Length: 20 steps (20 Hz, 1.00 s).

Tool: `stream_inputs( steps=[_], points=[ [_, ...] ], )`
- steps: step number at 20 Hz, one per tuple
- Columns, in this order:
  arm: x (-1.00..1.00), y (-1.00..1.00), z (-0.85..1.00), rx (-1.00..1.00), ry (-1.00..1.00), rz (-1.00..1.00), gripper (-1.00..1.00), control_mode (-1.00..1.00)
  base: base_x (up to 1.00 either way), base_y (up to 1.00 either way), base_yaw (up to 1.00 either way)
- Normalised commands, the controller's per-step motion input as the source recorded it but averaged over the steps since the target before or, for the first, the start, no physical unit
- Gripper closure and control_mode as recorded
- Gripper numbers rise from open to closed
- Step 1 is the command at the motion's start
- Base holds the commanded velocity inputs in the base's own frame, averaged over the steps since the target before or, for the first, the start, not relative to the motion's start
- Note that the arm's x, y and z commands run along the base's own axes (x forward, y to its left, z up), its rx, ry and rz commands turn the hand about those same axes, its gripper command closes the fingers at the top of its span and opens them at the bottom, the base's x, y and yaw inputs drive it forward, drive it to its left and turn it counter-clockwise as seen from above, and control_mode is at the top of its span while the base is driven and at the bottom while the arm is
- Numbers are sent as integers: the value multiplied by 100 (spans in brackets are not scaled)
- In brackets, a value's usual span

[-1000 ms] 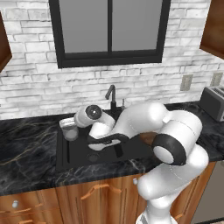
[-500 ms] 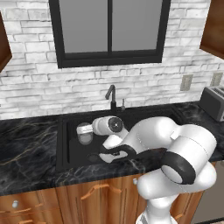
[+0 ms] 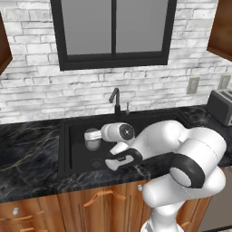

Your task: Place the glass cup in the left basin and the bowl in the right basin of the sink.

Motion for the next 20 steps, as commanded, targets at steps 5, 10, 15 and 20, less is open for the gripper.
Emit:
stream_inputs(
  steps=[5,10,15,20],
  points=[
    [12,0,0,0,8,1,100,-100,0,0,0],
    [14,-1,-7,0,13,1,100,-100,0,0,0],
    [10,-10,-12,-5,5,4,100,-100,0,0,0],
    [3,-11,-38,-11,0,8,100,-100,0,0,0]
  ],
)
